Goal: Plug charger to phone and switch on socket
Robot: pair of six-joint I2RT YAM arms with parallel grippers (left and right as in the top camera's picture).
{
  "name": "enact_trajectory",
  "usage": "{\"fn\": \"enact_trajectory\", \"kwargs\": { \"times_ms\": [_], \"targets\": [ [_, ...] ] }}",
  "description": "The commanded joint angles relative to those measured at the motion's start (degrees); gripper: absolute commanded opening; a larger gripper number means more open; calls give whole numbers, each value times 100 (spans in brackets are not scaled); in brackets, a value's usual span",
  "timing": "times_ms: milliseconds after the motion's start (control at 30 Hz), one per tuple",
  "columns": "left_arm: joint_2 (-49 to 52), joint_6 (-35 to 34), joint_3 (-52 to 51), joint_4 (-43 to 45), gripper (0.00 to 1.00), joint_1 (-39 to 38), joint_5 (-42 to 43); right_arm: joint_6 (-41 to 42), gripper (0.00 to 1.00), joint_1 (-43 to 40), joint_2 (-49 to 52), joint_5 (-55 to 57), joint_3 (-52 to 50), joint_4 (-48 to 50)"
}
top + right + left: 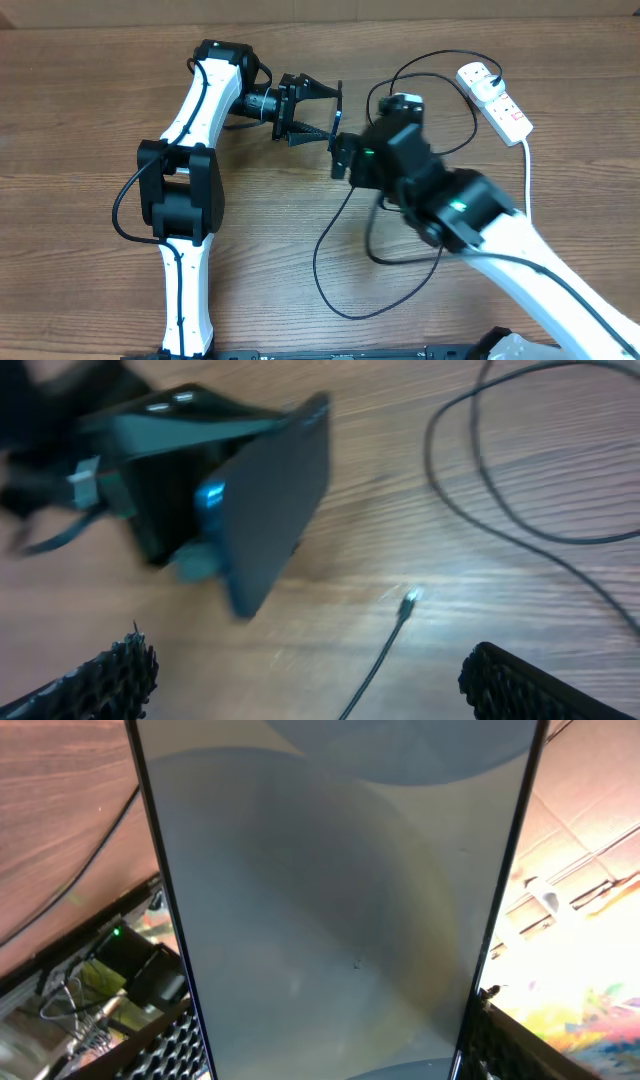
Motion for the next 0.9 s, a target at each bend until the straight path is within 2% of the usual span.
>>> {"fn": "enact_trajectory", "kwargs": {
  "times_ms": [0, 267, 467, 633, 867],
  "targets": [
    [2, -66, 138, -48, 68, -13, 293, 282, 99, 186, 400, 848, 107, 282],
    [2, -74, 138, 131, 67, -166, 254, 282, 94, 229, 557, 798, 142, 791],
    [2, -588, 138, 549, 70, -175, -254, 284, 87, 229, 581, 785, 138, 743],
    [2, -824, 138, 844, 69, -245, -264, 719, 80, 229, 785, 846, 138, 774],
    [2, -1016, 138, 1012, 69, -348, -291, 754, 73, 229, 1110, 1123, 138, 782]
  ]
}}
